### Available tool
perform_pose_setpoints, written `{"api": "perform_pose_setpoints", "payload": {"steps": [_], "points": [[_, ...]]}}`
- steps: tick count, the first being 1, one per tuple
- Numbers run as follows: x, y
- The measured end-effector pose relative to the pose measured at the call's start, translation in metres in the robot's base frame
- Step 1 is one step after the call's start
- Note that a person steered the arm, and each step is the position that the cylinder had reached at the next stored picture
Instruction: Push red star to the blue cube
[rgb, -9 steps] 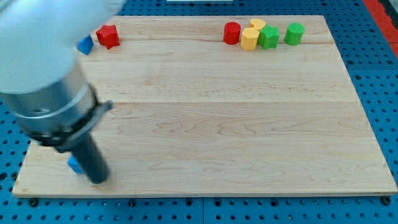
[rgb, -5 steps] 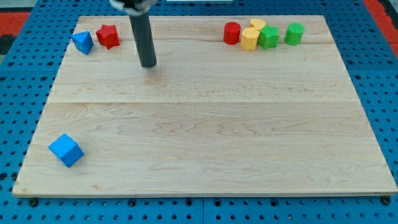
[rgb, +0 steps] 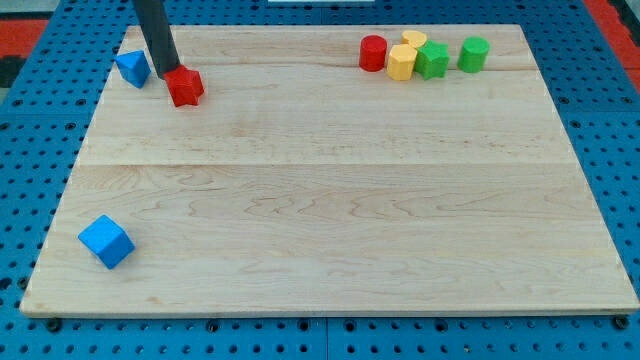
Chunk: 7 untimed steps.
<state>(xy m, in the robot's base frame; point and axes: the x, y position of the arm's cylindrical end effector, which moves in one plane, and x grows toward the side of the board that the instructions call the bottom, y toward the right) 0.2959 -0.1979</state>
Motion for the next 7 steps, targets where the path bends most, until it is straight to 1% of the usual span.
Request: {"api": "perform_pose_setpoints", "payload": {"steps": [2, 3, 4, 5, 6, 7], "points": [[-0.001, 0.041], [0.085, 0.029], [0.139, 0.028], [0.136, 0.054], [0.175, 0.026], [0.189, 0.012]]}}
